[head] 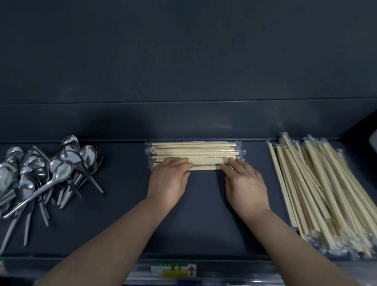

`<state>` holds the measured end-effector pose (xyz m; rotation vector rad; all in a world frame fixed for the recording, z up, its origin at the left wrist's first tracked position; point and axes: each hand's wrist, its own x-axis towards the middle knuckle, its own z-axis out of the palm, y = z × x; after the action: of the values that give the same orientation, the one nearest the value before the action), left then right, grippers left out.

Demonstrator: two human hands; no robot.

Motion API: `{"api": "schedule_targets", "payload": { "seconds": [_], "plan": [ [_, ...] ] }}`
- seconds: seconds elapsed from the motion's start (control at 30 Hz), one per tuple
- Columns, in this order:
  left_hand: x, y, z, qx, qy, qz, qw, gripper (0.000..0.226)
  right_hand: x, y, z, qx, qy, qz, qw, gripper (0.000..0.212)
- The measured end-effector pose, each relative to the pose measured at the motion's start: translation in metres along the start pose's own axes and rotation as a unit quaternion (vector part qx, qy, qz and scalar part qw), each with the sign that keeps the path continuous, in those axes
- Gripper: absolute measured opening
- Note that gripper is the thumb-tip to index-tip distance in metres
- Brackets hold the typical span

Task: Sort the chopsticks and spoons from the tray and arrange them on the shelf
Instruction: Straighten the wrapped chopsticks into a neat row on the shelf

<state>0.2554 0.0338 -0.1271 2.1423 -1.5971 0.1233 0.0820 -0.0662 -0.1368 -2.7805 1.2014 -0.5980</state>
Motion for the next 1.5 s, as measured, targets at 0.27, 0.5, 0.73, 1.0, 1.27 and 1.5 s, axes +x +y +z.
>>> {"api": "schedule_targets", "payload": {
  "seconds": [0.27,0.5,0.73,1.0,1.27,1.5],
  "plan": [
    [0.030,0.111,0.023,-0.135,-0.045,-0.024,0.990,0.027,-0.021,0.089,-0.069,-0.065,0.016,0.070,0.995,0.032],
    [0.059,0.205,0.051,-0.170,-0.125,-0.069,0.975,0.027,-0.043,0.171,-0.117,-0.061,-0.079,0.239,0.966,0.036],
    [0.073,0.247,0.063,-0.138,-0.166,-0.135,0.967,0.012,-0.030,0.204,-0.130,-0.006,-0.166,0.261,0.951,0.019],
    [0.084,0.282,0.065,-0.039,-0.225,-0.215,0.950,0.070,-0.027,0.219,-0.130,0.048,-0.205,0.265,0.941,0.019],
    [0.091,0.280,0.071,-0.120,-0.213,-0.265,0.933,0.023,-0.033,0.223,-0.135,0.125,-0.093,0.232,0.960,0.018],
    [0.095,0.272,0.055,-0.467,-0.136,-0.298,0.821,0.014,-0.016,0.212,-0.138,0.354,-0.092,0.255,0.895,0.038]
  ]
}}
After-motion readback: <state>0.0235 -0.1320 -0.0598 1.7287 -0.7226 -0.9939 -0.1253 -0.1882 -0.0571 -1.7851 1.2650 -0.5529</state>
